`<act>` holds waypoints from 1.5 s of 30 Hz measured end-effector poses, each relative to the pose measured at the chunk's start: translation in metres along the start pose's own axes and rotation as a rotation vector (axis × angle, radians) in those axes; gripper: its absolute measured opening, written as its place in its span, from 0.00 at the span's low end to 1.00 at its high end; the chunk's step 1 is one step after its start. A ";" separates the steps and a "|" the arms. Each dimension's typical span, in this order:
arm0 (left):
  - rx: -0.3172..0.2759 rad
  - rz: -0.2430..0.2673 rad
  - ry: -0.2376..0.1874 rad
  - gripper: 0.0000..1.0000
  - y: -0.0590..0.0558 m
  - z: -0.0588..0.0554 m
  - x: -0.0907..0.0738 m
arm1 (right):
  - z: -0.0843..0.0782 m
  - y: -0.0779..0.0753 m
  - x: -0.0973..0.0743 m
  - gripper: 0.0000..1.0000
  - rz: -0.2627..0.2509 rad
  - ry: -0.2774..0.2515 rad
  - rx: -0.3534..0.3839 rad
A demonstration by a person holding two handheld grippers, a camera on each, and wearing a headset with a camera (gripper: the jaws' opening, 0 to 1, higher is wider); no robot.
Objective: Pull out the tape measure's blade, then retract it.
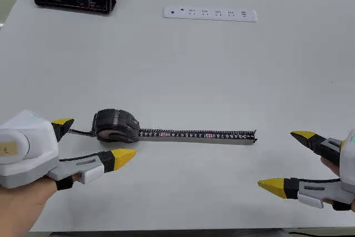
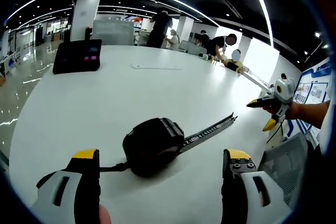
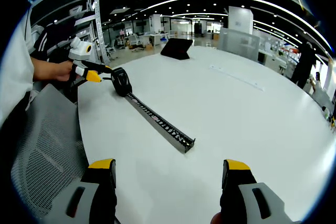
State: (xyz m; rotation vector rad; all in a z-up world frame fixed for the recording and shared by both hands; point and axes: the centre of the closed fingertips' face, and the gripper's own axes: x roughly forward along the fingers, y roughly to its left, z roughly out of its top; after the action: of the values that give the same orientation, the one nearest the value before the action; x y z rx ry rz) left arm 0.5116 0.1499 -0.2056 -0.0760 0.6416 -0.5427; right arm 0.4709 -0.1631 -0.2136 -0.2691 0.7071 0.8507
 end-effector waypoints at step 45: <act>-0.107 0.046 -0.039 0.87 -0.013 0.000 0.029 | 0.018 -0.030 0.011 0.70 0.030 0.015 -0.067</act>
State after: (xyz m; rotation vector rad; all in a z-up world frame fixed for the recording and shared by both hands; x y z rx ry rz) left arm 0.5250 0.1240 -0.2180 -0.1714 0.6327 -0.4613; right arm 0.5070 -0.1671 -0.2091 -0.3263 0.6989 0.9030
